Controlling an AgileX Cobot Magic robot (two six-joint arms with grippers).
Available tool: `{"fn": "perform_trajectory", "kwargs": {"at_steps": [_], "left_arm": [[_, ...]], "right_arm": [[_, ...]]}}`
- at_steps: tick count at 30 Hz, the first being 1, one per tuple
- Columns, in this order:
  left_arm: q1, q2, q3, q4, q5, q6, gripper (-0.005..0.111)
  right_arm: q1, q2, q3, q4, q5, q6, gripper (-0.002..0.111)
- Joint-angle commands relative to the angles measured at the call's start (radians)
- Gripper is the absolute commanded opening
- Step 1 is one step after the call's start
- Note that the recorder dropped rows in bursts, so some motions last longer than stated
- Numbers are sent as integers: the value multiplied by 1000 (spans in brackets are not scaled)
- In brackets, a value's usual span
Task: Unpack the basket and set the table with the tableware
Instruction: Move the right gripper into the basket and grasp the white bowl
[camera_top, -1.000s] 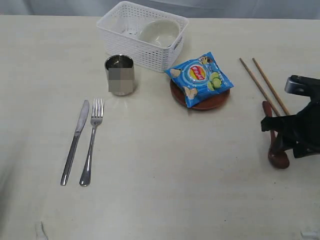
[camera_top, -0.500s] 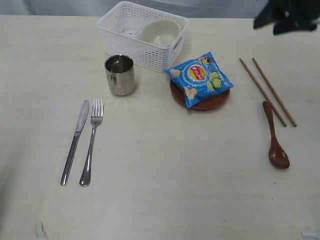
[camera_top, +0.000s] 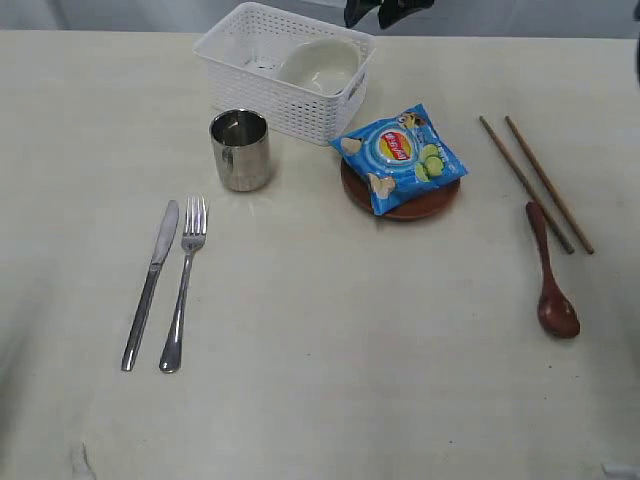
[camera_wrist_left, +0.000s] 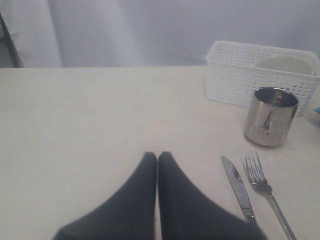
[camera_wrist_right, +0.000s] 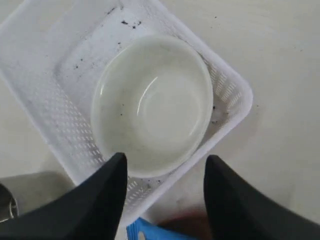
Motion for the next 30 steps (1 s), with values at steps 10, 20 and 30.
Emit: {"fn": "perform_trajectory", "kwargs": {"at_steps": [10, 20, 30], "left_arm": [[2, -3, 4, 0, -3, 0, 0], [2, -3, 4, 0, -3, 0, 0], [2, -3, 4, 0, -3, 0, 0]], "right_arm": [[30, 167, -246, -134, 43, 58, 47], [44, 210, -246, -141, -34, 46, 47], [46, 245, -246, -159, -76, 58, 47]]}}
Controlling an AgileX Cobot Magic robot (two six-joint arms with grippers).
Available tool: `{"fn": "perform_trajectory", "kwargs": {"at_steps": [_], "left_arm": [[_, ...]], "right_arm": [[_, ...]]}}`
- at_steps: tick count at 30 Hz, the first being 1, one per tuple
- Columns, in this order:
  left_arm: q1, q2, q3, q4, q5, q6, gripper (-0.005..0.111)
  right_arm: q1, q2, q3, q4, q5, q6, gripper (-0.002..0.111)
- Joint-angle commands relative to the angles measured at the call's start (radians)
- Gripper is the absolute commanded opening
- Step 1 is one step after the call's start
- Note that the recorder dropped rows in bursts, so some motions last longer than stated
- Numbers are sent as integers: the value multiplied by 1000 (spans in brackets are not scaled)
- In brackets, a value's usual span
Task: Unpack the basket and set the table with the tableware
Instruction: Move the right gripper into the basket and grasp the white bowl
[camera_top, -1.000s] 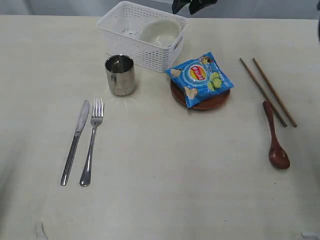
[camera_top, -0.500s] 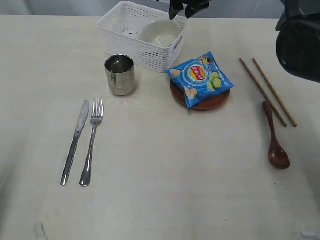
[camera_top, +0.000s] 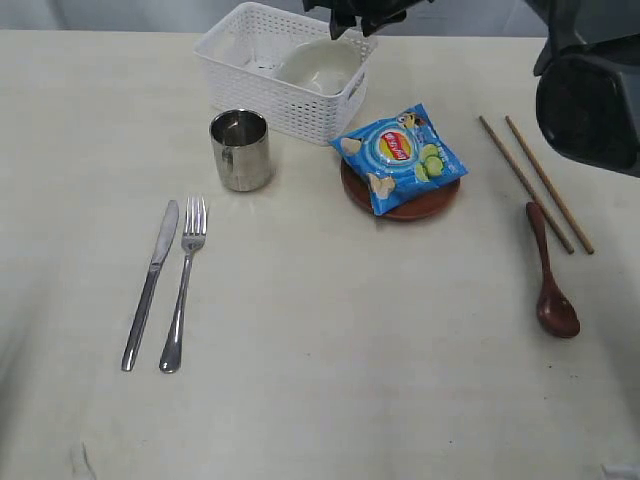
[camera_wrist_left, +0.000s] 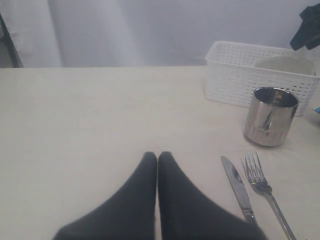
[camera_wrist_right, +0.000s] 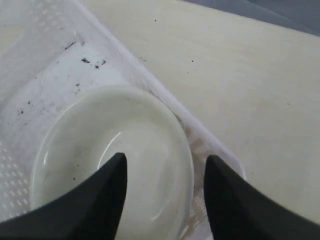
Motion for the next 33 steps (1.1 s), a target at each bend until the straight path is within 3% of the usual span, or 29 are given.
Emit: {"fn": "perform_trajectory", "kwargs": {"at_steps": [1, 17, 20, 21, 24, 26, 28, 32, 33], "left_arm": [[2, -3, 4, 0, -3, 0, 0], [2, -3, 4, 0, -3, 0, 0], [2, -3, 4, 0, -3, 0, 0], [2, -3, 4, 0, -3, 0, 0], [2, -3, 4, 0, -3, 0, 0], [2, -3, 4, 0, -3, 0, 0], [2, -3, 4, 0, -3, 2, 0], [2, -3, 4, 0, -3, 2, 0], [2, -3, 4, 0, -3, 2, 0]], "right_arm": [[1, 27, -6, -15, 6, 0, 47], [12, 73, -6, -13, -26, 0, 45], [12, 83, -6, 10, -9, -28, 27], [12, 90, -6, 20, -2, -34, 27], [12, 118, -6, 27, 42, -15, 48], [12, 120, -6, 29, 47, -14, 46], [12, 120, -14, 41, 43, -14, 36], [12, 120, -31, 43, 23, -14, 1], [12, 118, -41, 43, 19, -14, 0]]}}
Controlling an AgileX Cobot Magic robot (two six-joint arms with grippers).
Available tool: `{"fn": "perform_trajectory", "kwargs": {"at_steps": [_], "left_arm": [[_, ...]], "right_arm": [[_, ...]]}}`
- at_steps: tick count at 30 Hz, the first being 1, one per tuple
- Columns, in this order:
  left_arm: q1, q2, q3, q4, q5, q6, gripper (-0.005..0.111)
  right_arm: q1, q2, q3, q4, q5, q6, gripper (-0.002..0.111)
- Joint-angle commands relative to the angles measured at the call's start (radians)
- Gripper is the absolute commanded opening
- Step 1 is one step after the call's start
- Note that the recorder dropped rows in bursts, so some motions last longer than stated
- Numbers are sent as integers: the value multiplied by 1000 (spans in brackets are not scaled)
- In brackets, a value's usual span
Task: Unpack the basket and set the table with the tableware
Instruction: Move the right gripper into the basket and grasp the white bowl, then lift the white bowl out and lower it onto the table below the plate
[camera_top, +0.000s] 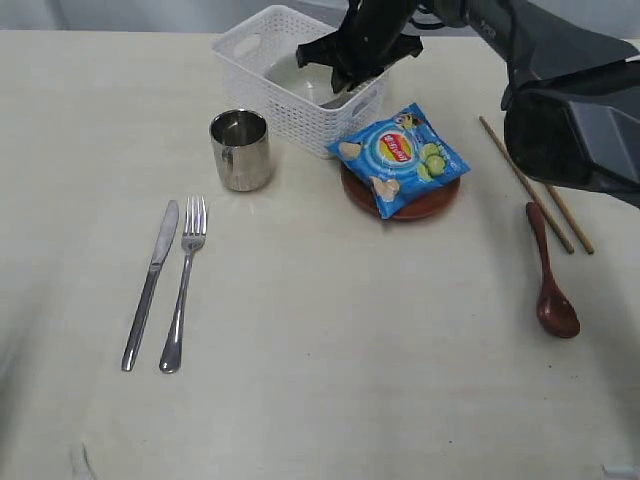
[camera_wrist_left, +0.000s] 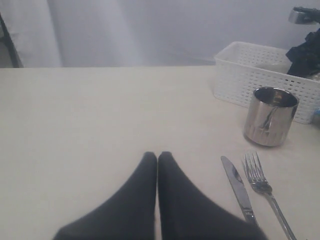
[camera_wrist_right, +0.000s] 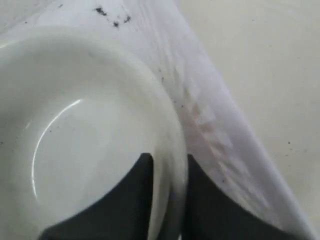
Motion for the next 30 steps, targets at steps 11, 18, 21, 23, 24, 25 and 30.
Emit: {"fn": "perform_trajectory", "kwargs": {"at_steps": [11, 18, 21, 23, 24, 25, 30], "left_arm": [[2, -3, 4, 0, -3, 0, 0], [2, -3, 4, 0, -3, 0, 0], [2, -3, 4, 0, -3, 0, 0], [2, -3, 4, 0, -3, 0, 0], [2, -3, 4, 0, -3, 0, 0], [2, -3, 4, 0, -3, 0, 0], [2, -3, 4, 0, -3, 0, 0]], "right_arm": [[0, -20, -251, -25, 27, 14, -1], [-40, -66, -358, 47, 170, 29, -1], [-52, -97, -356, 131, 170, 26, -1], [-52, -119, -337, 138, 170, 26, -1], [-52, -135, -314, 138, 170, 24, -1], [-52, -150, -286, 136, 170, 14, -1], [-52, -289, 25, 84, 170, -16, -1]]}}
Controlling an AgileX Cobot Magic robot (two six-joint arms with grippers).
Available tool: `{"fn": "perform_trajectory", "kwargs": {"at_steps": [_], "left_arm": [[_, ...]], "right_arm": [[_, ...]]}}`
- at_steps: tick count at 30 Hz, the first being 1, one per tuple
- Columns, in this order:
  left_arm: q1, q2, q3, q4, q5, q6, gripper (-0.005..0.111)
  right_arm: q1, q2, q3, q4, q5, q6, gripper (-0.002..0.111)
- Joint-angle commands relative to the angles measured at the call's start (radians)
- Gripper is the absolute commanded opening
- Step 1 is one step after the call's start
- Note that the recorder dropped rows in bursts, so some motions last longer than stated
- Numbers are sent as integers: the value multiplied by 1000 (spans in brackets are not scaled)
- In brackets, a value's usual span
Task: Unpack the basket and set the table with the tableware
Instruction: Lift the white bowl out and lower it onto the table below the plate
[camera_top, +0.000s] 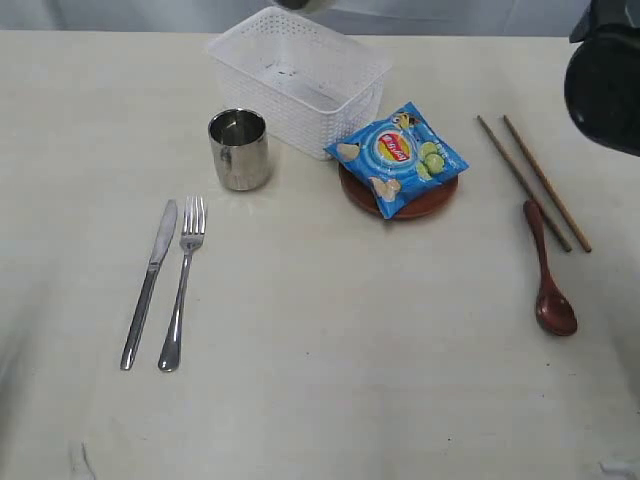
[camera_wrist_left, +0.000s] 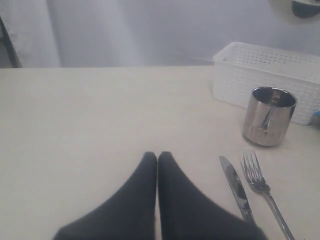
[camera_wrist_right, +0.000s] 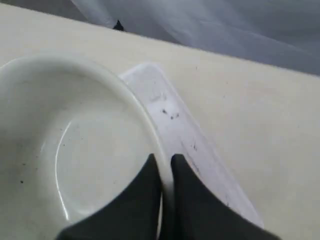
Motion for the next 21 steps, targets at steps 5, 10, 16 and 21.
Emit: {"fn": "perform_trajectory", "kwargs": {"at_steps": [5, 10, 16, 21], "left_arm": [[2, -3, 2, 0, -3, 0, 0], [2, -3, 2, 0, -3, 0, 0], [2, -3, 2, 0, -3, 0, 0], [2, -3, 2, 0, -3, 0, 0]], "right_arm": [[-4, -321, 597, -33, -89, -50, -1], [-4, -575, 962, -30, -288, -38, -1], [-4, -777, 1305, 2, -296, -91, -1], [-4, -908, 1520, 41, -284, -139, -1]]}}
